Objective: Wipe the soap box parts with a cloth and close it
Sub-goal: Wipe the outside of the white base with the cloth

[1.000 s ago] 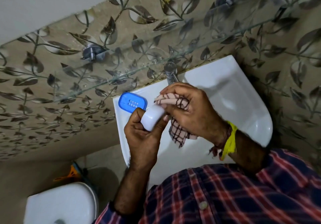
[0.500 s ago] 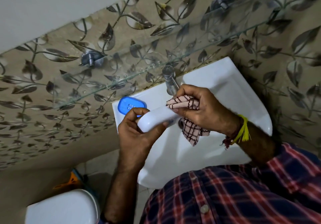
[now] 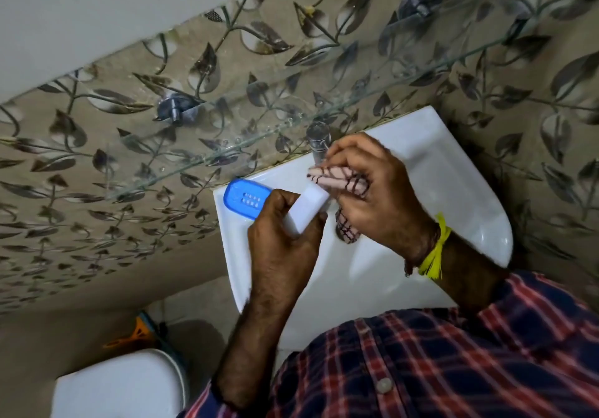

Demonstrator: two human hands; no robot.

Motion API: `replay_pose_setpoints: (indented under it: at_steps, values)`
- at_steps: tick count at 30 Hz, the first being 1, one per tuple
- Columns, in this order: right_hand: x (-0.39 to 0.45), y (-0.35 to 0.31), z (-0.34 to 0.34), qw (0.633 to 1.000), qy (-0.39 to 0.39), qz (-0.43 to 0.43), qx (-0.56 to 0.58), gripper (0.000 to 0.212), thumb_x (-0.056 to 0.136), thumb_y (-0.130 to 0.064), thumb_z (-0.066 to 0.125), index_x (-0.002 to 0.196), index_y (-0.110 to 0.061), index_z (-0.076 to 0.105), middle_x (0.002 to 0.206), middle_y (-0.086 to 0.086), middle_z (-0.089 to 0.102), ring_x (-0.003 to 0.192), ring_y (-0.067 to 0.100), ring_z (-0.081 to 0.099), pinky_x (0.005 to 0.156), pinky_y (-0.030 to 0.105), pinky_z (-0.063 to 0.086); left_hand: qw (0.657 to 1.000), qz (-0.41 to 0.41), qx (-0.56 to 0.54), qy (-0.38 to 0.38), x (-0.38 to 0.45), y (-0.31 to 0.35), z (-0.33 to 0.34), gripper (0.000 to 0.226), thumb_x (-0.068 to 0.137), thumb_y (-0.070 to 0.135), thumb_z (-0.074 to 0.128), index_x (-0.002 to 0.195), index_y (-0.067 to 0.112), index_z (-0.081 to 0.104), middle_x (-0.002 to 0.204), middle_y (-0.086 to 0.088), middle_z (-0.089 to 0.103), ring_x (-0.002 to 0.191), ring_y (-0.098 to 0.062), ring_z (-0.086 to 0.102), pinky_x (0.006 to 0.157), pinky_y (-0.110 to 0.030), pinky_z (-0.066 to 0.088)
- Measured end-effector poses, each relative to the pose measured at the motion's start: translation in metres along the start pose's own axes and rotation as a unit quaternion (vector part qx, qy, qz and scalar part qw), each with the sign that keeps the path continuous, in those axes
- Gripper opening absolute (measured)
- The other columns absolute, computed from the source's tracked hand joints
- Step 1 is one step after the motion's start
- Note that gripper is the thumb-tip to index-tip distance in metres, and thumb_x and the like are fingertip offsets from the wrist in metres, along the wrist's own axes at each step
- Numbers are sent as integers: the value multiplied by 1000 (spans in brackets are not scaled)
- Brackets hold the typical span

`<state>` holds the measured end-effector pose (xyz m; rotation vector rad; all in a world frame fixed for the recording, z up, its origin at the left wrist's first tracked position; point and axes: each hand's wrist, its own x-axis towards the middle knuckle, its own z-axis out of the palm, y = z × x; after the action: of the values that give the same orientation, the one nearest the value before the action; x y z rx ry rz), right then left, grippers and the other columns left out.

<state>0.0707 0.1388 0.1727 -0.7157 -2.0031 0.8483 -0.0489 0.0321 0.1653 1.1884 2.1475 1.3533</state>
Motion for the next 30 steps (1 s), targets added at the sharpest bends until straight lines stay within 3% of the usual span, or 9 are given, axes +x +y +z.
replay_pose_setpoints:
  at_steps: [2,6,11,16,19,21,24,26,30]
  values:
    - [-4,-3,5,1000,11,14,-9,13,82,0,74,94,1,73,99,15,62,95,32,62,85,46,52,1000,-13,-17,13,-3,1,4,25,81,21,84,86,12,61,73,15,63,66,-1,56,63,-17,45]
    - [-14,-19,15,988,-43,-122,-87,13,84,-1,67,97,0,71,101,13,63,93,31,55,84,38,47,997,21,-70,26,-2,-1,0,16,77,7,70,90,3,61,79,-2,65,74,-33,59,70,-43,51]
    - [12,-7,6,998,44,27,-21,9,83,-7,78,88,-2,72,93,11,64,89,26,63,83,37,53,998,0,-41,42,-8,1,2,24,82,26,77,84,11,58,71,11,60,63,-5,54,61,-28,48]
    - [-11,-20,17,992,-38,-100,-74,18,79,5,70,96,0,72,98,13,63,92,29,56,89,27,43,995,14,-93,39,-8,-3,4,17,82,10,74,92,5,61,83,2,67,74,-29,58,68,-34,47]
    - [4,-9,12,1000,21,11,-17,9,83,-4,77,91,-1,74,94,9,64,89,22,61,84,34,53,997,3,-63,50,-10,-3,6,21,82,20,77,85,11,58,74,13,61,67,-5,55,64,-22,45]
    - [8,-4,8,997,48,64,10,10,84,-7,78,90,1,74,93,10,65,89,18,63,84,38,54,996,6,-67,54,-12,-6,6,24,81,20,77,84,8,57,74,10,61,68,-9,57,64,-29,49]
    - [-2,-13,11,1000,9,-11,-4,13,85,-4,70,96,-1,75,98,12,64,94,27,63,86,39,53,994,11,-91,62,-11,-9,6,27,81,21,77,86,3,57,77,0,62,72,-23,59,68,-39,51]
    - [-6,-15,14,999,-11,-47,-12,17,83,-2,67,98,-2,75,100,12,64,96,30,61,88,39,52,994,13,-94,61,-11,-9,7,26,82,21,78,86,6,57,77,4,62,72,-19,58,67,-35,50]
    - [5,-6,11,990,36,116,78,13,84,-7,78,94,0,76,97,11,68,94,22,66,89,42,54,990,-5,-127,57,-17,-14,8,25,82,17,80,84,16,55,78,14,63,73,-5,60,68,-24,51]
